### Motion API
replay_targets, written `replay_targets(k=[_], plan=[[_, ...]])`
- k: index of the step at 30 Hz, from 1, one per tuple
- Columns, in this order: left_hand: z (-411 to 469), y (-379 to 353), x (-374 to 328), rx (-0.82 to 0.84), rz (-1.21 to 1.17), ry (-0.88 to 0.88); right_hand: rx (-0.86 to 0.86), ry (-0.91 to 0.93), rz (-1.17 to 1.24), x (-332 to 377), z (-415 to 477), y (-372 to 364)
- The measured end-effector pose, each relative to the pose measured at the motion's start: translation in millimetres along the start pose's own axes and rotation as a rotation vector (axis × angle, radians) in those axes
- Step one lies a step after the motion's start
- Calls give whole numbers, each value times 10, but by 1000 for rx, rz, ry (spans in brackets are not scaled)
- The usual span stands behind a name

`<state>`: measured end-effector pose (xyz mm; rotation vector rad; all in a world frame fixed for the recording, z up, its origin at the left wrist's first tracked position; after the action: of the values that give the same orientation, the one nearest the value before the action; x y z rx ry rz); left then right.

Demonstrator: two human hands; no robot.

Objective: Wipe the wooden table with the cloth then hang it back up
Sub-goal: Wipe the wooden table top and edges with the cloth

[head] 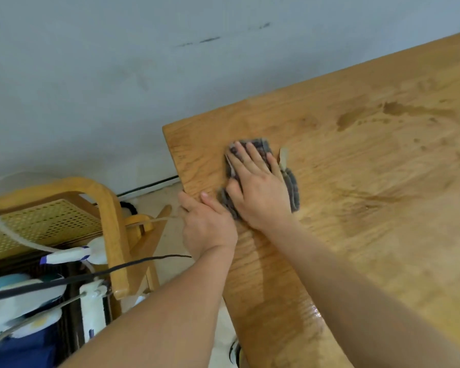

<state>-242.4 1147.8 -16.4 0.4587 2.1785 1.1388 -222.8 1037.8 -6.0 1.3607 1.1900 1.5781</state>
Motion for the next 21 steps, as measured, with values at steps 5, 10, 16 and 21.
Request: replay_targets(k=[5, 10, 16, 21], plan=[[37, -12, 16, 29, -21, -18, -61, -365, -56, -229, -1286, 144], [37, 45, 32, 103, -62, -54, -128, -902, -53, -393, -1281, 200], [1, 273, -39, 154, 4, -104, -70, -384, 49, 236, -1235, 27], [-425, 168, -50, 207, 252, -765, -148, -809, -42, -200, -2399, 167]])
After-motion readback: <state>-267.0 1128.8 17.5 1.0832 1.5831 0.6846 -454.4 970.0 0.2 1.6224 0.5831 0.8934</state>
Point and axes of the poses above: each hand's wrist, its own z-axis towards the middle knuckle, its own y-axis out of the back of the hand, x = y × z, the point moved 2 cm from there along z, towards the middle knuckle, and after that the axes turned 15 degrees about y, right-handed, at the moved point
